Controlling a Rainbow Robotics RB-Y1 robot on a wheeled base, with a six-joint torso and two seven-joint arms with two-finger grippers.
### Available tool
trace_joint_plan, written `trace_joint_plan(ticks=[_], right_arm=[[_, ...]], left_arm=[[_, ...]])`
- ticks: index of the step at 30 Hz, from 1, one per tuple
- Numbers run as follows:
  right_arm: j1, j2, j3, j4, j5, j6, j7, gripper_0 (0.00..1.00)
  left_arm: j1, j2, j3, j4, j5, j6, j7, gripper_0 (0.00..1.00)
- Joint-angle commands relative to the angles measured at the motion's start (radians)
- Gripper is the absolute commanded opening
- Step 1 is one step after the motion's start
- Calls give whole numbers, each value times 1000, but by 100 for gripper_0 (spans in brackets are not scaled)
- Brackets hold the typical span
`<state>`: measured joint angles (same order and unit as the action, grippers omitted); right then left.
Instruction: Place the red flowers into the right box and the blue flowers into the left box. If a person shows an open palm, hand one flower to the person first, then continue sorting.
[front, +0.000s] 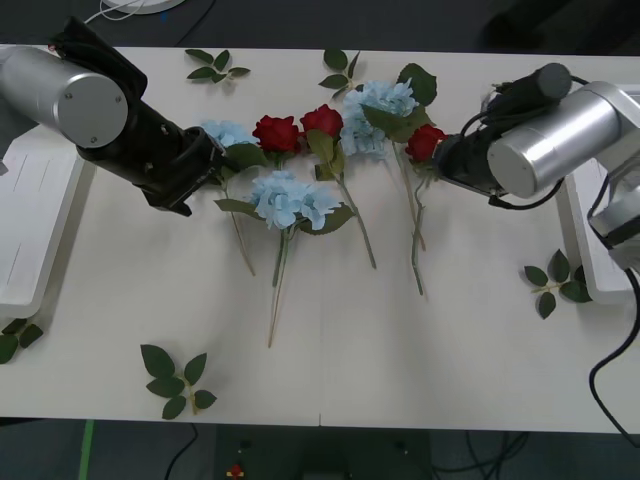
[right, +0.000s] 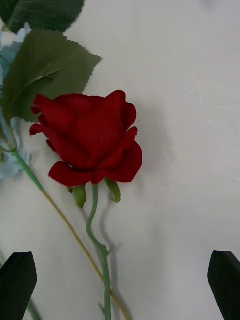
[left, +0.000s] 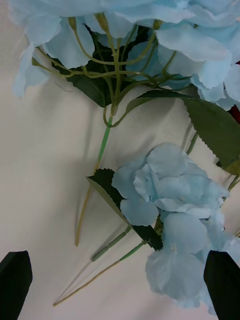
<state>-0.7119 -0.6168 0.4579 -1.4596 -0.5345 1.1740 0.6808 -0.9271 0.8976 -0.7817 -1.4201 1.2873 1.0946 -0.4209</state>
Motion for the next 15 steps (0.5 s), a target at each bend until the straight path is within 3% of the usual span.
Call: trace_joint_plan(ticks=[1, 7, 15], right_arm=[[-101, 91, 12, 137, 76, -40, -10, 100], [-156, 149, 45, 292, 148, -86, -9, 100], [-189, 170, 133, 383, 160, -151, -17, 100]], left_arm=[[-113, 46, -113, 50, -22, -38, -21, 100], [-157, 46, -223, 109, -40, -107, -15, 100], [-280, 40, -459, 194, 33, -223, 2, 100]])
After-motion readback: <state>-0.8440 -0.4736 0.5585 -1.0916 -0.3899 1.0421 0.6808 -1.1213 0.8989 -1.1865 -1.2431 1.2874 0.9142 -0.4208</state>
